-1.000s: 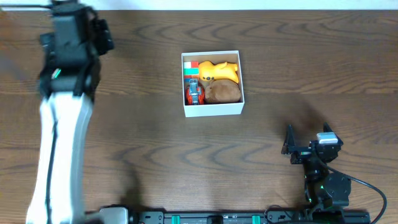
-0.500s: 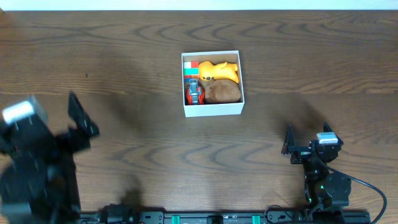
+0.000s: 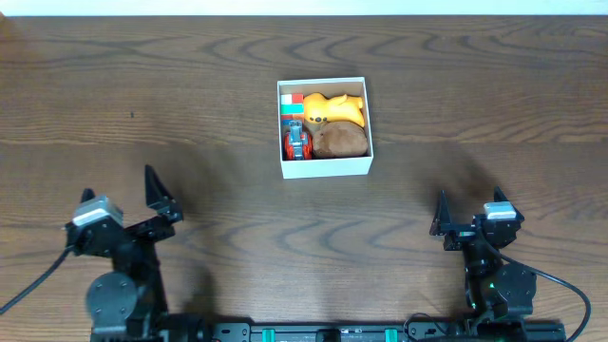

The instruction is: Pack container

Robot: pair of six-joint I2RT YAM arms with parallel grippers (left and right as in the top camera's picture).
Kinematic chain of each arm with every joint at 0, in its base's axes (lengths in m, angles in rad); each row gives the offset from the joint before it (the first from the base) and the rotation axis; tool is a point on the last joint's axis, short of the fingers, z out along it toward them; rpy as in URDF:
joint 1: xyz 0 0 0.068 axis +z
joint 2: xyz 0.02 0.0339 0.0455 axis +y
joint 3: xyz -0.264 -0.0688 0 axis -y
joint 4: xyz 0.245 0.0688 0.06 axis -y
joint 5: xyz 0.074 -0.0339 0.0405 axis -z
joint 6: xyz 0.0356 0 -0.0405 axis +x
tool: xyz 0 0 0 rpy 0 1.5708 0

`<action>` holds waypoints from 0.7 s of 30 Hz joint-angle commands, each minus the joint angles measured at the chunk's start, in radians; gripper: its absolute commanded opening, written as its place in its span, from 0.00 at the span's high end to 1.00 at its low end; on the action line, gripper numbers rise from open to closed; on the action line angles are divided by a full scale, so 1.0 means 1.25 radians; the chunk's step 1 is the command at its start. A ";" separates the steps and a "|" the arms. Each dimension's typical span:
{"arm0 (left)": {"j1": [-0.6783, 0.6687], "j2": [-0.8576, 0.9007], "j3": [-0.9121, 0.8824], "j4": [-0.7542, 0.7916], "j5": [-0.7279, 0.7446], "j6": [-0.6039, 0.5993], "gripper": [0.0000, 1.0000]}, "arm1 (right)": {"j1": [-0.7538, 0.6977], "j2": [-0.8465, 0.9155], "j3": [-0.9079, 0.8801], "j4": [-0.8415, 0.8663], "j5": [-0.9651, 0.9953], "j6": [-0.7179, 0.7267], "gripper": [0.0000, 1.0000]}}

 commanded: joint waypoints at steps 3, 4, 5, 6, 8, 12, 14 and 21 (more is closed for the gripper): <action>0.001 -0.036 -0.138 0.116 0.004 -0.093 0.02 | 0.006 -0.005 -0.002 -0.002 -0.006 0.008 0.01; 0.001 -0.044 -0.157 0.127 0.004 -0.110 0.02 | 0.006 -0.005 -0.002 -0.002 -0.005 0.008 0.01; 0.001 -0.053 -0.176 0.133 0.004 -0.132 0.02 | 0.006 -0.005 -0.002 -0.002 -0.005 0.008 0.01; 0.001 -0.061 -0.188 0.136 0.004 -0.143 0.02 | 0.006 -0.005 -0.002 -0.002 -0.005 0.008 0.01; 0.001 -0.081 -0.213 0.136 0.004 -0.168 0.02 | 0.006 -0.005 -0.002 -0.002 -0.006 0.008 0.01; 0.001 -0.125 -0.252 0.136 0.004 -0.178 0.02 | 0.006 -0.005 -0.002 -0.002 -0.005 0.008 0.01; 0.001 -0.140 -0.266 0.135 0.005 -0.178 0.02 | 0.006 -0.005 -0.002 -0.002 -0.005 0.008 0.01; 0.001 -0.161 -0.297 0.135 0.046 -0.178 0.02 | 0.006 -0.005 -0.002 -0.002 -0.006 0.008 0.01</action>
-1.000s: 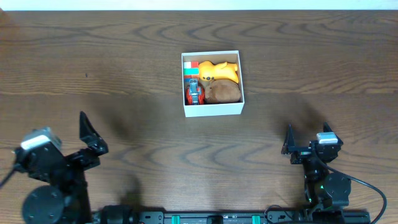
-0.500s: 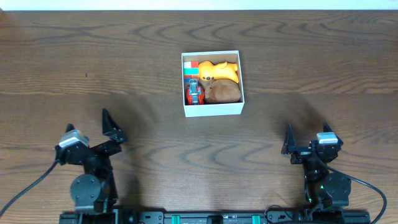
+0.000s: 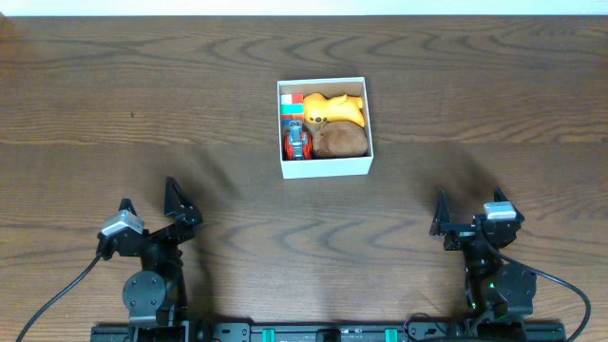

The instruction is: Pack container

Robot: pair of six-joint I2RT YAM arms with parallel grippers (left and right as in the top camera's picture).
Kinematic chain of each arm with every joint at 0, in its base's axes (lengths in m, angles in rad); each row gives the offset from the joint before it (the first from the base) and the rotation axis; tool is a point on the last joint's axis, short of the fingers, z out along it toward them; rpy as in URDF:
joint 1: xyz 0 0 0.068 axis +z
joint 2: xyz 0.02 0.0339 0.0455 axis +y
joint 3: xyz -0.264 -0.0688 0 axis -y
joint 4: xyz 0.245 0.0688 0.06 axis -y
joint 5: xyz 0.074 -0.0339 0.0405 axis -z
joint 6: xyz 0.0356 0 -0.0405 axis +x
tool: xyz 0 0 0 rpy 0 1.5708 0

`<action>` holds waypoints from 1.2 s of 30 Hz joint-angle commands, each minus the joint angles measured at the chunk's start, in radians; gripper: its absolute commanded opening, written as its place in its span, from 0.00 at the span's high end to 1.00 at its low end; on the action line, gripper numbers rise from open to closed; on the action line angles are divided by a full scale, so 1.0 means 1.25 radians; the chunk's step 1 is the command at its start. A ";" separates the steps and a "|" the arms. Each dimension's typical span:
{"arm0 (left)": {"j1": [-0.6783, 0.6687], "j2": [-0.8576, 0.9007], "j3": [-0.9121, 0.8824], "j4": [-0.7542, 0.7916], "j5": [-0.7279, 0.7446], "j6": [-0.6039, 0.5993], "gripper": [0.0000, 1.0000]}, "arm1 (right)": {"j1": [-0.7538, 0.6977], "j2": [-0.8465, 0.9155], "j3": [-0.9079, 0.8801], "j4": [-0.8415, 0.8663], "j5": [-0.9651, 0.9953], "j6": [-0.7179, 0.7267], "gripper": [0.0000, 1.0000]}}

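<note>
In the overhead view a white square box (image 3: 324, 167) stands at the middle of the table. Inside it lie a yellow toy (image 3: 333, 107), a brown round lump (image 3: 340, 142), a red and grey piece (image 3: 298, 143) and small red and green blocks (image 3: 290, 104). My left gripper (image 3: 151, 201) is near the front edge at the left, well short of the box, open and holding nothing. At the front right, my right gripper (image 3: 469, 205) is likewise open and holds nothing.
The dark wooden table (image 3: 114, 85) stretches around the box on all sides. Both arm bases stand at the front edge, with a black cable (image 3: 57, 285) trailing from the left arm.
My left arm has moved to the right and drawn back towards its base, its gripper still open. The right arm and the box's contents have not changed.
</note>
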 commanded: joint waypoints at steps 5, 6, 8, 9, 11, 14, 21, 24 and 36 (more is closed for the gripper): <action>0.001 -0.015 -0.016 0.004 0.055 -0.007 0.02 | 0.006 -0.005 -0.002 -0.002 -0.005 0.008 0.01; 0.001 -0.015 -0.019 0.004 0.060 -0.007 0.02 | 0.006 -0.005 -0.002 -0.002 -0.005 0.008 0.01; 0.001 -0.016 -0.027 0.005 0.070 -0.007 0.02 | 0.006 -0.005 -0.002 -0.002 -0.005 0.008 0.01; 0.001 -0.016 -0.032 0.005 0.076 -0.007 0.02 | 0.006 -0.005 -0.002 -0.002 -0.005 0.008 0.01; 0.001 -0.018 -0.042 0.004 0.082 -0.008 0.02 | 0.006 -0.005 -0.002 -0.002 -0.005 0.008 0.01; 0.000 -0.020 -0.055 -0.003 0.103 -0.008 0.02 | 0.006 -0.005 -0.002 -0.002 -0.005 0.008 0.01; -0.008 -0.020 -0.055 -0.034 0.108 0.043 0.02 | 0.006 -0.005 -0.002 -0.002 -0.005 0.008 0.01; -0.008 -0.020 -0.055 -0.048 0.109 0.124 0.02 | 0.006 -0.005 -0.002 -0.002 -0.006 0.008 0.01; -0.008 -0.020 -0.055 -0.063 0.108 0.225 0.02 | 0.006 -0.005 -0.002 -0.002 -0.006 0.008 0.01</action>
